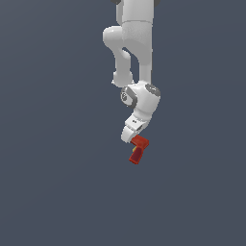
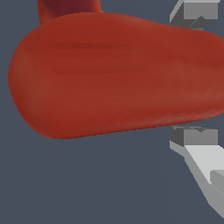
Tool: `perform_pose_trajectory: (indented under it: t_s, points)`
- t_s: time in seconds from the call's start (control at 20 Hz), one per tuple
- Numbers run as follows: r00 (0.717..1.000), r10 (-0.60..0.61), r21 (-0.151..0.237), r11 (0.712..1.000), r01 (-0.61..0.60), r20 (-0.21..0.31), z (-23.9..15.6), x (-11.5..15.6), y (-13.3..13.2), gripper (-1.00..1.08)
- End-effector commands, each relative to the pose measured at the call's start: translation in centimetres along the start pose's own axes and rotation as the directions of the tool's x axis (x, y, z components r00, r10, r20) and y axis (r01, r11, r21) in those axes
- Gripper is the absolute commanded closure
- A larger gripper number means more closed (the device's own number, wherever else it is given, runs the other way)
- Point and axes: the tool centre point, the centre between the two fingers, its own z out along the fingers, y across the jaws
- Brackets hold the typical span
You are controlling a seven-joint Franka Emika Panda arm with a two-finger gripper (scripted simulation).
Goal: Pick up the object and move it to a goal position.
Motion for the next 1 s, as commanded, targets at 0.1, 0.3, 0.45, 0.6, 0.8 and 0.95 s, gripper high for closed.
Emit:
perform_pose_trajectory:
  t_s: [0.1,0.3,0.45,0.6,0.8,0.95]
  points:
    - [1.000,-0.001,0.000,1.000,0.001,0.000,0.1,0.0,0.0,1.08]
    - [1.000,-0.001,0.000,1.000,0.001,0.000,0.1,0.0,0.0,1.08]
    - [1.000,0.000,-0.001,1.000,0.000,-0.001,0.0,0.0,0.1,1.08]
    - [1.000,0.000,-0.001,1.000,0.000,-0.001,-0.4,0.0,0.3,1.08]
    - [1.000,-0.001,-0.001,1.000,0.001,0.000,-1.5,-0.2,0.9,1.08]
    - [1.000,-0.001,-0.001,1.000,0.001,0.000,-2.8,-0.4,1.7,1.08]
